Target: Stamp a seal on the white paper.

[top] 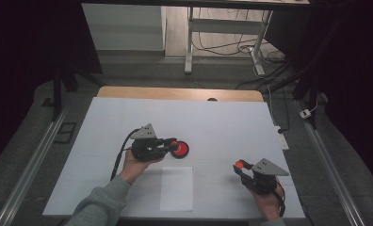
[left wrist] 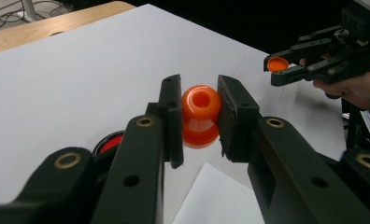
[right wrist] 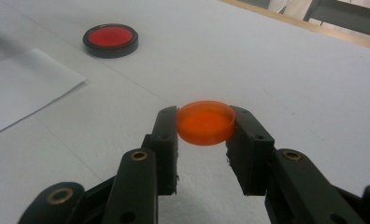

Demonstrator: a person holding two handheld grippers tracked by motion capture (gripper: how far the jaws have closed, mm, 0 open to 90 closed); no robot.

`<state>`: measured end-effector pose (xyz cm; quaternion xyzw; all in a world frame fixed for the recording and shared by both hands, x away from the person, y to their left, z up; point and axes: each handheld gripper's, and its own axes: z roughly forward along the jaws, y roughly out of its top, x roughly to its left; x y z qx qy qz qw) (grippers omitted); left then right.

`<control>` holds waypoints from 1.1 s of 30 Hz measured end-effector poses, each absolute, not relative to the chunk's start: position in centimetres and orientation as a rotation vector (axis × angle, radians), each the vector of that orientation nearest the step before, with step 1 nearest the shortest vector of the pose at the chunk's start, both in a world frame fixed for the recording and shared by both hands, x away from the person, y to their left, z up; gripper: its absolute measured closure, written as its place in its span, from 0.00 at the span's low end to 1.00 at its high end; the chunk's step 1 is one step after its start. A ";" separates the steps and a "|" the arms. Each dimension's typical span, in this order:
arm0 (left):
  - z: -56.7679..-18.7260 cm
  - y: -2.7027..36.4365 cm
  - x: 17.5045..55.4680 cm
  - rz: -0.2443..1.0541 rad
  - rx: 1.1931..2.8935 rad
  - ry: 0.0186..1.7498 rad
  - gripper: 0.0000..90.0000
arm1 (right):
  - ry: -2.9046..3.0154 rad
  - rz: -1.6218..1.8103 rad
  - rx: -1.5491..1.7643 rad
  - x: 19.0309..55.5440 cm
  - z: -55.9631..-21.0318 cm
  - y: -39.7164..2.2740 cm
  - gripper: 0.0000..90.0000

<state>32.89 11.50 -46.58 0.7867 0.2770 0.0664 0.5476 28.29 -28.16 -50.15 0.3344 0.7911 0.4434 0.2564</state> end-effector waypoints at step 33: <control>-47.7 11.0 28.5 0.202 1.985 0.606 0.81 | 2.151 1.195 0.916 28.3 -50.2 -28.2 0.71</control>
